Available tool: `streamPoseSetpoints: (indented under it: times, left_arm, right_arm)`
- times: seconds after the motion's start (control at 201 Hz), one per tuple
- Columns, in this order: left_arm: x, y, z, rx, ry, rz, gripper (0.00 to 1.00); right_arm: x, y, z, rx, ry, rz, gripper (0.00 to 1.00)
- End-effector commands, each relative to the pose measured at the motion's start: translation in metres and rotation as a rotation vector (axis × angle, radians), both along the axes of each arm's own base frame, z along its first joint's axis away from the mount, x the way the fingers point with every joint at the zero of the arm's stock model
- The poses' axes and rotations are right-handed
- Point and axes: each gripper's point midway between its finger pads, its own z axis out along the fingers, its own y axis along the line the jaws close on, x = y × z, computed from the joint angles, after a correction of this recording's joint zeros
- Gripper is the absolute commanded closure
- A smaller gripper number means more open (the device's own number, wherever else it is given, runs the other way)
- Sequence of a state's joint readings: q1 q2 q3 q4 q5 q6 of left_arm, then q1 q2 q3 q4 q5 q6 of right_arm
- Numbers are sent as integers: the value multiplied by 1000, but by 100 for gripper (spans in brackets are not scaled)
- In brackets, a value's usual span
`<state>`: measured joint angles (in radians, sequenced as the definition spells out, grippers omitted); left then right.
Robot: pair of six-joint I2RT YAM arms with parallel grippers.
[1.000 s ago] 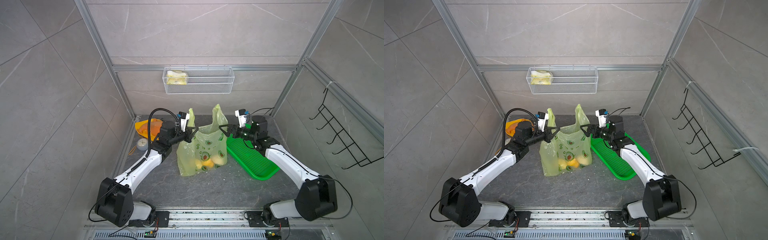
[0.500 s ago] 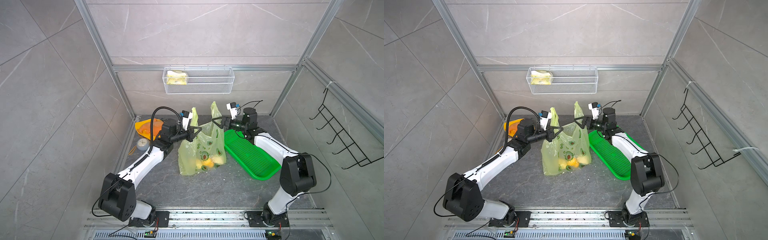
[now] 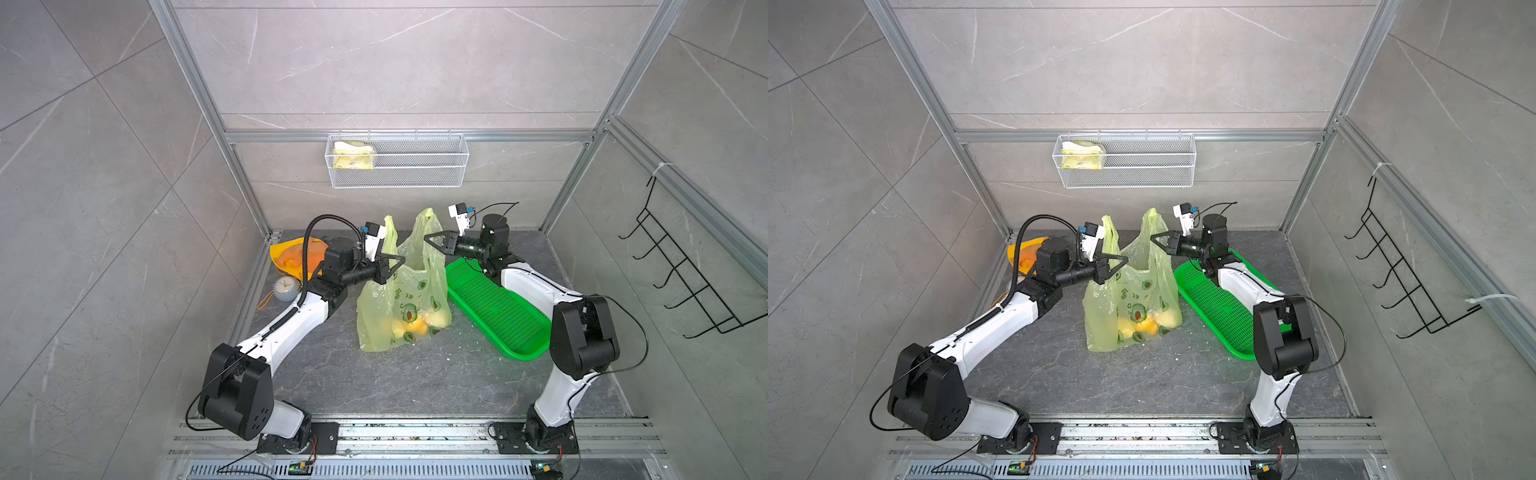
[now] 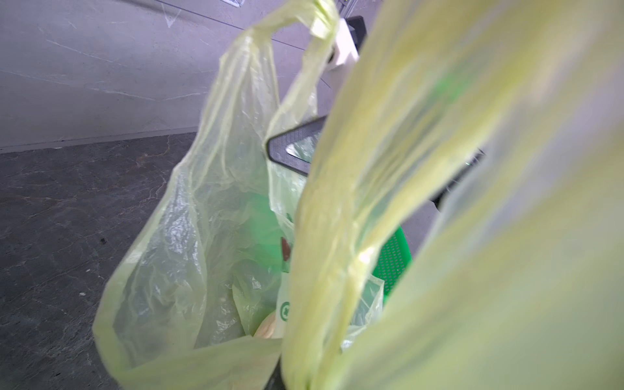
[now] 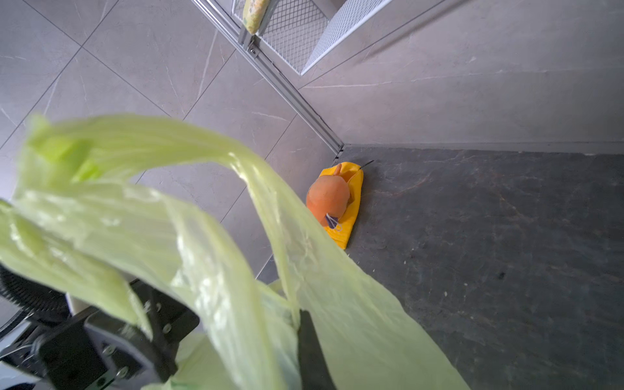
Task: Place the pears into plastic bags & tie knots
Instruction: Tie the plastic bag at the center of the board.
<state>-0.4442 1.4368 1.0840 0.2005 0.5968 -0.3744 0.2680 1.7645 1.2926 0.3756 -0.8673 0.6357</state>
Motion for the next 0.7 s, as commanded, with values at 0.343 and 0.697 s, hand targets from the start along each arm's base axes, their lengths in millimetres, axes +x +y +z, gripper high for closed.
streamPoseSetpoints:
  times: [0.343,0.697]
  left_arm:
    - [10,24,30,59,-106,152,100]
    - [-6,11,33,61,-141,12,100]
  right_arm:
    - [-101,-18,21,-203,-178,-123,68]
    - [-100,-63,26,-265,-226,-253,15]
